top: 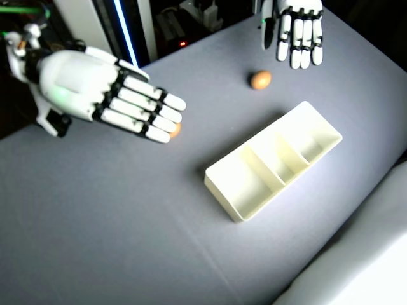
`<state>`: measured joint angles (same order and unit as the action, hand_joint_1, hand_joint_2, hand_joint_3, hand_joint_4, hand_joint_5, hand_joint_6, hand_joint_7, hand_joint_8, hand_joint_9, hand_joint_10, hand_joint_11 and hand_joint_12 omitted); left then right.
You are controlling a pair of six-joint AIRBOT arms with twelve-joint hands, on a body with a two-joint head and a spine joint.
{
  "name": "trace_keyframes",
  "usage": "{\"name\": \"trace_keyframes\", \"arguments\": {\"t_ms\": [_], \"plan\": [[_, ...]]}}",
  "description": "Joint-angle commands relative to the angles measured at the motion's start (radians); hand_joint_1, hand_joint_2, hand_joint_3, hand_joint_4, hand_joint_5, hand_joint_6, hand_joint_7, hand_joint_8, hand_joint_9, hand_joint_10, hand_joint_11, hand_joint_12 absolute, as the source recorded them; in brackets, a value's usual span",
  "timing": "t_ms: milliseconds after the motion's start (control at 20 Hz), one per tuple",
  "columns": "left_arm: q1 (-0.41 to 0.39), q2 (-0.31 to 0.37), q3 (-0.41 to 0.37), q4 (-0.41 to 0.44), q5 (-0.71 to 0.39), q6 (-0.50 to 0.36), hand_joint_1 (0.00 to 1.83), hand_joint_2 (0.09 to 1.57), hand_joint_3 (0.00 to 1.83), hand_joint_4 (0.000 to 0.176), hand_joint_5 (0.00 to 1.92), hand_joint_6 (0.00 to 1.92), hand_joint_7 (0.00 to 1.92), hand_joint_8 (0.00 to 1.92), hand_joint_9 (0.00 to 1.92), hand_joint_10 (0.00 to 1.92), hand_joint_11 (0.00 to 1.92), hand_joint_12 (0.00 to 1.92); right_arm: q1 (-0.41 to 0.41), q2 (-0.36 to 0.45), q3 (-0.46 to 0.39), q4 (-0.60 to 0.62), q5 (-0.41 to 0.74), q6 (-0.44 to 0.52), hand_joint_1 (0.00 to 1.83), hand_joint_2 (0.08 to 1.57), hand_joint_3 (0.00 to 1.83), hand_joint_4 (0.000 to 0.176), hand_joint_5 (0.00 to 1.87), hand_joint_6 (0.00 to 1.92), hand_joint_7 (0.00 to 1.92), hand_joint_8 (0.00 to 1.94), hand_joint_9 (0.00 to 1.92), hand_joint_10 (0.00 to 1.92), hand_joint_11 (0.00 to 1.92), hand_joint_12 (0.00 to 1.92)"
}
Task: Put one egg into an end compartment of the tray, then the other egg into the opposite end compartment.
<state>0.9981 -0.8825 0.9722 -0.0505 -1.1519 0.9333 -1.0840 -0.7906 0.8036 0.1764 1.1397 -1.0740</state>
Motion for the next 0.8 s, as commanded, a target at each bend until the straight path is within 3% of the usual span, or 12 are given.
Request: {"name": "trace_keyframes", "arguments": {"t_ms": [0, 150, 200, 300, 400, 500, 550, 650, 700, 750], "plan": [[-0.008, -0.002, 0.001, -0.002, -0.12, -0.005, 0.46, 1.21, 0.06, 0.056, 0.0, 0.0, 0.0, 0.0, 0.0, 0.0, 0.0, 0.0, 0.002, 0.0, 0.003, -0.001, 0.127, 0.004, 0.35, 1.27, 0.12, 0.0, 0.0, 0.0, 0.0, 0.0, 0.0, 0.0, 0.0, 0.0], [-0.006, -0.002, 0.0, -0.002, -0.111, -0.007, 0.44, 1.21, 0.04, 0.062, 0.0, 0.0, 0.0, 0.0, 0.0, 0.0, 0.0, 0.0, 0.001, 0.0, 0.003, -0.001, 0.127, 0.004, 0.35, 1.28, 0.1, 0.0, 0.0, 0.0, 0.0, 0.0, 0.0, 0.0, 0.0, 0.0], [-0.004, -0.004, 0.001, -0.002, -0.101, -0.011, 0.46, 1.19, 0.03, 0.045, 0.0, 0.0, 0.0, 0.0, 0.0, 0.0, 0.0, 0.0, 0.001, 0.0, 0.003, 0.001, 0.127, 0.004, 0.35, 1.28, 0.1, 0.0, 0.0, 0.0, 0.0, 0.0, 0.0, 0.0, 0.0, 0.0], [-0.004, -0.013, 0.008, 0.0, -0.072, -0.021, 0.43, 1.19, 0.02, 0.048, 0.0, 0.0, 0.0, 0.0, 0.0, 0.0, 0.0, 0.0, 0.001, 0.0, 0.003, 0.002, 0.127, 0.004, 0.34, 1.29, 0.09, 0.0, 0.0, 0.0, 0.0, 0.0, 0.0, 0.0, 0.0, 0.0], [-0.005, -0.033, 0.027, 0.003, -0.037, -0.044, 0.45, 1.16, 0.01, 0.024, 0.0, 0.0, 0.05, 0.02, 0.01, 0.01, 0.0, 0.0, 0.001, 0.0, 0.003, 0.004, 0.127, 0.004, 0.29, 1.29, 0.09, 0.0, 0.0, 0.0, 0.0, 0.0, 0.0, 0.0, 0.0, 0.0], [-0.011, -0.053, 0.042, 0.003, 0.006, -0.045, 0.54, 1.16, 0.0, 0.011, 0.0, 0.0, 0.13, 0.05, 0.08, 0.03, 0.0, 0.0, 0.001, 0.0, 0.004, 0.007, 0.127, 0.004, 0.29, 1.3, 0.08, 0.0, 0.0, 0.0, 0.0, 0.0, 0.0, 0.0, 0.0, 0.0], [-0.014, -0.061, 0.049, 0.003, 0.03, -0.046, 0.58, 1.15, 0.0, 0.012, 0.0, 0.0, 0.15, 0.05, 0.09, 0.04, 0.0, 0.0, 0.001, 0.0, 0.004, 0.008, 0.127, 0.004, 0.3, 1.3, 0.08, 0.0, 0.0, 0.0, 0.0, 0.0, 0.0, 0.0, 0.0, 0.0], [-0.019, -0.076, 0.063, 0.003, 0.073, -0.045, 0.64, 1.14, 0.0, 0.032, 0.01, 0.0, 0.18, 0.06, 0.1, 0.05, 0.0, 0.0, 0.001, 0.0, 0.004, 0.008, 0.127, 0.004, 0.29, 1.3, 0.08, 0.0, 0.0, 0.0, 0.0, 0.0, 0.0, 0.0, 0.0, 0.0], [-0.023, -0.083, 0.07, 0.003, 0.094, -0.045, 0.64, 1.14, 0.0, 0.024, 0.03, 0.01, 0.19, 0.06, 0.1, 0.05, 0.0, 0.0, 0.0, 0.0, 0.005, 0.01, 0.127, 0.004, 0.28, 1.31, 0.07, 0.0, 0.0, 0.0, 0.0, 0.0, 0.0, 0.0, 0.0, 0.0], [-0.027, -0.09, 0.077, 0.003, 0.114, -0.042, 0.68, 1.13, 0.0, 0.003, 0.08, 0.03, 0.22, 0.07, 0.14, 0.07, 0.0, 0.0, 0.0, 0.0, 0.005, 0.01, 0.127, 0.004, 0.27, 1.31, 0.07, 0.0, 0.0, 0.0, 0.0, 0.0, 0.0, 0.0, 0.0, 0.0]]}}
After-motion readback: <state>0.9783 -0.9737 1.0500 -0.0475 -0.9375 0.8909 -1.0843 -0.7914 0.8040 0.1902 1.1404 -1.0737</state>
